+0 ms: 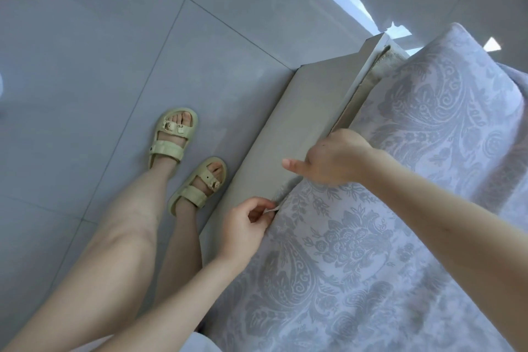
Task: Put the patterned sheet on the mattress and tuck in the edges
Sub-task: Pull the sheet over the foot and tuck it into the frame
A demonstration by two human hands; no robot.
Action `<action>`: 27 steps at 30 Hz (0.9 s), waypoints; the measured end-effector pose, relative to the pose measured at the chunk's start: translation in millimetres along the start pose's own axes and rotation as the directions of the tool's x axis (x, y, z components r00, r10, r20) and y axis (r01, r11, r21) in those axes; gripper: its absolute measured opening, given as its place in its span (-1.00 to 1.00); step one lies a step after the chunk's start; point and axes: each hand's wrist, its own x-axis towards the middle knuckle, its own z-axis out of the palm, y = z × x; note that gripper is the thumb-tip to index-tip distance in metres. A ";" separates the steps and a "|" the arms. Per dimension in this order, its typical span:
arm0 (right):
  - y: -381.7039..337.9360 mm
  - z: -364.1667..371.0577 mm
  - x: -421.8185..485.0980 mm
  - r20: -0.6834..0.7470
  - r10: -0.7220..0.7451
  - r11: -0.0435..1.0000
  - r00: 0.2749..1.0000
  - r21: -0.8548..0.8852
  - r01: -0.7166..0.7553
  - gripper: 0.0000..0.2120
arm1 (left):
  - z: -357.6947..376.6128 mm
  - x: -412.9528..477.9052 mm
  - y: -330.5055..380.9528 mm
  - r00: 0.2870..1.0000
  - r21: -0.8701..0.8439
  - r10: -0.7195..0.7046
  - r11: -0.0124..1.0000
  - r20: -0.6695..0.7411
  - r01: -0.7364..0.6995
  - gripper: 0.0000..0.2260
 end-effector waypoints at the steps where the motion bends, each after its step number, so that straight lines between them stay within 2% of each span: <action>1: -7.9 2.9 2.1 0.024 -0.002 1.000 1.000 0.013 0.002 -0.26 | 1.5 -3.1 1.3 0.999 -0.043 -0.042 0.998 0.017 0.043 -0.74; 5: -16.9 1.2 14.9 0.194 0.019 0.998 0.981 0.052 -0.029 -0.20 | 5.1 -4.0 7.5 0.955 -0.254 -0.259 0.923 0.148 0.289 -0.82; 7: -13.9 -1.6 15.0 0.296 -0.001 0.991 0.955 0.127 -0.039 -0.14 | 4.5 -4.6 13.6 0.930 -0.333 -0.278 0.876 0.239 0.348 -0.77; 9: -8.9 -1.1 1.5 0.346 -0.033 0.979 0.937 0.199 -0.039 -0.14 | 13.3 -7.2 16.5 0.875 -0.286 -0.290 0.865 0.388 0.413 -0.71; 11: -2.8 2.4 -17.2 0.304 -0.051 0.977 0.951 0.213 -0.015 -0.14 | 25.8 -4.6 17.8 0.775 -0.181 -0.316 0.859 0.548 0.479 -0.69; 13: -2.6 4.4 -26.6 0.255 -0.047 0.986 0.966 0.166 0.004 -0.14 | 35.2 0.8 19.2 0.653 -0.178 -0.295 0.811 0.697 0.557 -0.67; 14: -4.6 4.3 -24.5 0.252 -0.035 0.990 0.967 0.140 -0.001 -0.16 | 37.1 5.8 23.9 0.606 -0.151 -0.311 0.793 0.732 0.590 -0.61; 16: -8.9 3.0 -10.0 0.253 0.000 0.995 0.968 0.101 -0.027 -0.21 | 38.2 19.7 26.9 0.560 -0.034 -0.394 0.796 0.729 0.604 -0.47; 19: -9.6 -0.4 14.2 0.262 0.029 0.999 0.965 0.034 -0.039 -0.23 | 40.8 37.5 27.1 0.566 0.017 -0.447 0.794 0.693 0.607 -0.44; 22: -9.5 0.8 25.3 0.251 0.045 0.999 0.967 -0.014 -0.043 -0.20 | 28.0 35.5 20.6 0.651 -0.074 -0.431 0.797 0.625 0.599 -0.41; 25: -8.8 0.9 22.3 0.097 0.046 0.998 0.994 0.044 -0.051 -0.24 | 18.7 32.1 6.8 0.747 -0.251 -0.370 0.780 0.553 0.573 -0.46; 27: -10.2 0.2 13.1 -0.060 0.063 0.996 0.996 0.068 -0.059 -0.27 | 21.9 29.2 11.8 0.744 -0.264 -0.301 0.802 0.597 0.536 -0.44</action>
